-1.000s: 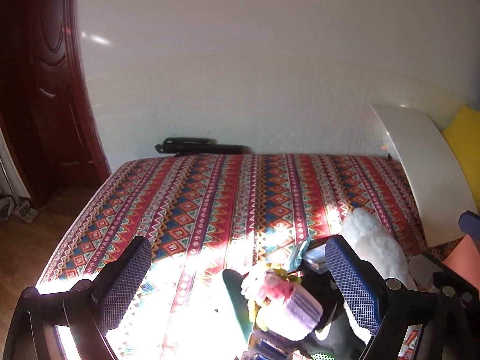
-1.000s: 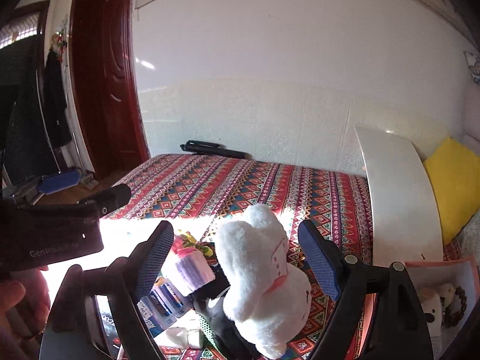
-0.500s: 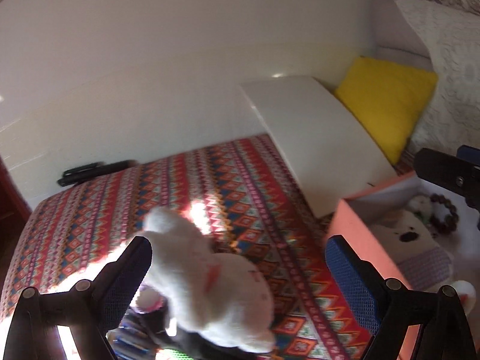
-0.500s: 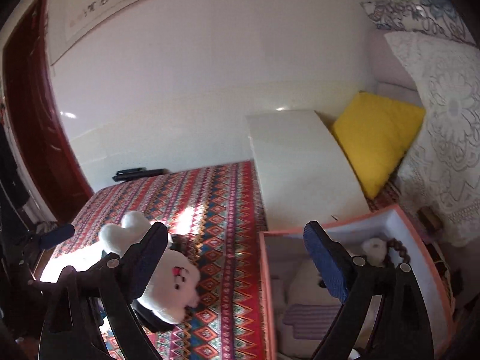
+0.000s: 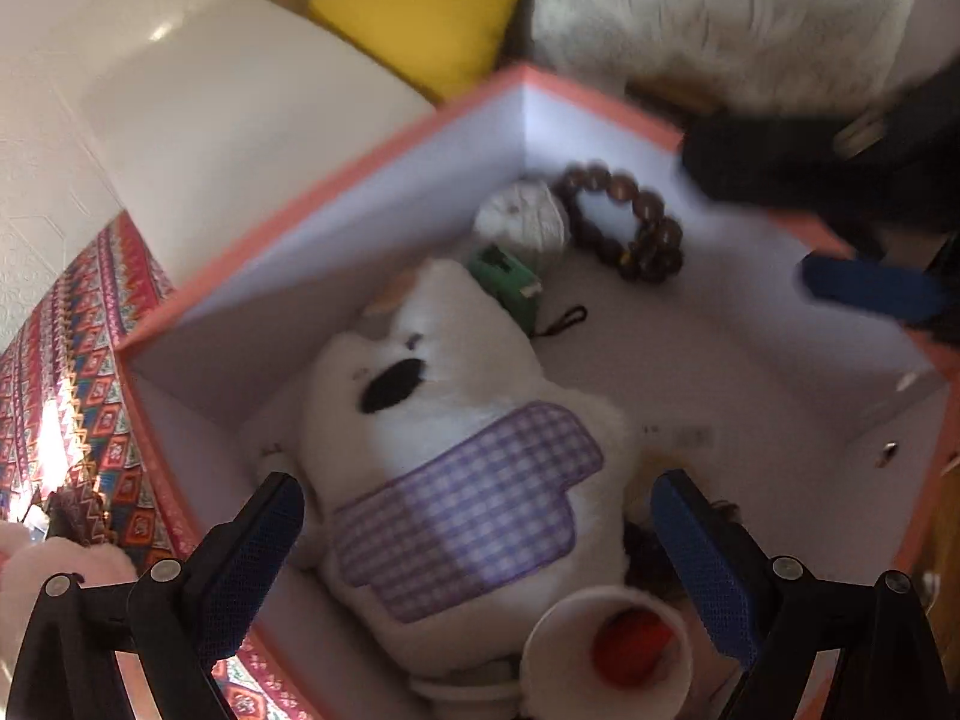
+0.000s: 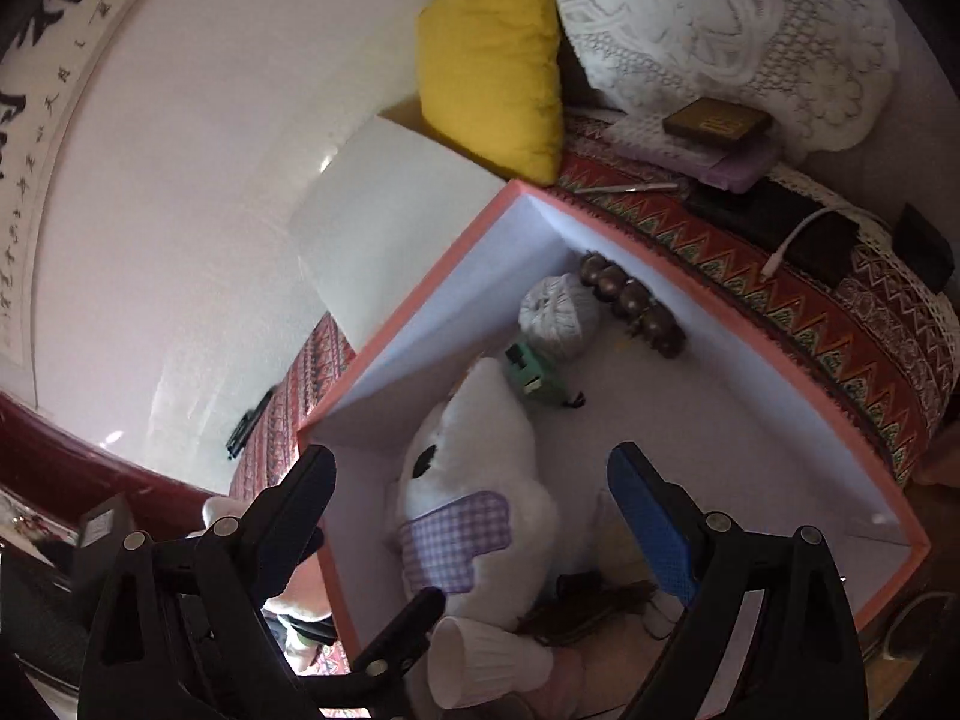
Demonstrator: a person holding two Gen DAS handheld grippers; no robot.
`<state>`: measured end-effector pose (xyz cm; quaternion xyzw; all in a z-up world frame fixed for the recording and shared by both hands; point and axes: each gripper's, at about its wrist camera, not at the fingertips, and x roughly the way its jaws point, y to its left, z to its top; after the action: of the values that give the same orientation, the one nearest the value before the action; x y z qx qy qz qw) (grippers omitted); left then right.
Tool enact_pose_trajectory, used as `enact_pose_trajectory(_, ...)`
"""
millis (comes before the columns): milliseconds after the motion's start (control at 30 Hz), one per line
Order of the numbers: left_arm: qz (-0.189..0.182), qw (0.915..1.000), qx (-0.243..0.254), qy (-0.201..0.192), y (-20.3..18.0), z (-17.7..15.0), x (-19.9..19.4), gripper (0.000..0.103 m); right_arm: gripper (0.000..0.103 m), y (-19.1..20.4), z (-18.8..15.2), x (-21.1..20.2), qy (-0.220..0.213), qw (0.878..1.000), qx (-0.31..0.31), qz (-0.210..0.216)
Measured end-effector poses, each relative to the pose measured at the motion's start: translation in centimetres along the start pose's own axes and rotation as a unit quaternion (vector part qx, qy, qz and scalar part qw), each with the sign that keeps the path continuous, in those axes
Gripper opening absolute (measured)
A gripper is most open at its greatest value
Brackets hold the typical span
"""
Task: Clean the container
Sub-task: 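Grasp the checked white plush with left gripper while right grasps green tape dispenser, then carry the plush and tape dispenser out and release them on the blanket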
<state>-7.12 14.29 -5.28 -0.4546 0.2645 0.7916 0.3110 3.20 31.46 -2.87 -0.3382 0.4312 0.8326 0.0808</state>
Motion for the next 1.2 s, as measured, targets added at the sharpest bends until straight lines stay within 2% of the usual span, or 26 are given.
enact_pose_trajectory(133,0.04,0.995,-0.001,0.092,-1.9,1.0,5.7,0.097,0.094,-1.6,0.5,-0.1,0.006,1.0,0.01,0.001)
enact_pose_trajectory(167,0.063,0.9923,0.011,0.105,-2.2,0.9,6.9,0.103,0.094,-1.9,0.6,0.2,0.011,1.0,0.013,0.001)
enact_pose_trajectory(233,0.111,0.9845,0.034,0.131,-2.8,0.6,9.2,0.103,0.094,-2.6,0.7,0.9,0.021,1.0,0.019,0.001)
enact_pose_trajectory(300,0.087,0.9902,-0.005,0.11,-1.0,1.0,8.0,0.1,0.094,-3.2,0.8,1.6,0.03,0.999,0.025,0.001)
enact_pose_trajectory(367,0.061,0.9934,-0.045,0.087,0.8,1.4,6.8,0.083,0.094,-3.6,1.1,2.5,0.036,0.999,0.029,0.002)
enact_pose_trajectory(467,0.013,0.9952,-0.085,0.047,3.4,1.9,4.0,0.072,0.085,-3.1,1.4,4.1,0.05,0.998,0.027,0.019)
enact_pose_trajectory(533,-0.016,0.9941,-0.104,0.027,5.1,1.9,2.2,0.07,0.078,-2.1,1.5,5.7,0.069,0.997,0.017,0.031)
enact_pose_trajectory(600,-0.043,0.9917,-0.12,0.011,6.3,1.7,0.6,0.07,0.076,-0.8,1.4,7.5,0.086,0.996,0.003,0.03)
enact_pose_trajectory(667,-0.06,0.9893,-0.133,-0.009,7.6,1.7,-1.0,0.07,0.076,0.3,1.2,9.4,0.097,0.995,-0.012,0.01)
enact_pose_trajectory(833,-0.11,0.9782,-0.168,-0.052,10.0,1.1,-4.1,0.07,0.076,1.4,1.4,14.0,0.108,0.988,-0.059,-0.094)
enact_pose_trajectory(900,-0.119,0.9747,-0.176,-0.067,10.9,0.7,-5.4,0.07,0.076,1.8,1.4,14.5,0.108,0.987,-0.066,-0.095)
enact_pose_trajectory(967,-0.122,0.973,-0.179,-0.08,11.8,0.3,-6.4,0.068,0.068,2.2,1.4,14.9,0.108,0.987,-0.072,-0.095)
enact_pose_trajectory(1067,-0.116,0.971,-0.185,-0.096,12.7,-0.3,-8.0,0.064,0.028,2.7,1.5,15.6,0.108,0.986,-0.081,-0.095)
enact_pose_trajectory(1100,-0.115,0.9701,-0.188,-0.102,13.0,-0.5,-8.5,0.064,0.021,2.9,1.5,15.8,0.108,0.986,-0.084,-0.095)
enact_pose_trajectory(1200,-0.11,0.9675,-0.197,-0.115,14.6,-1.5,-9.2,0.06,0.021,3.4,1.5,16.4,0.107,0.985,-0.093,-0.095)
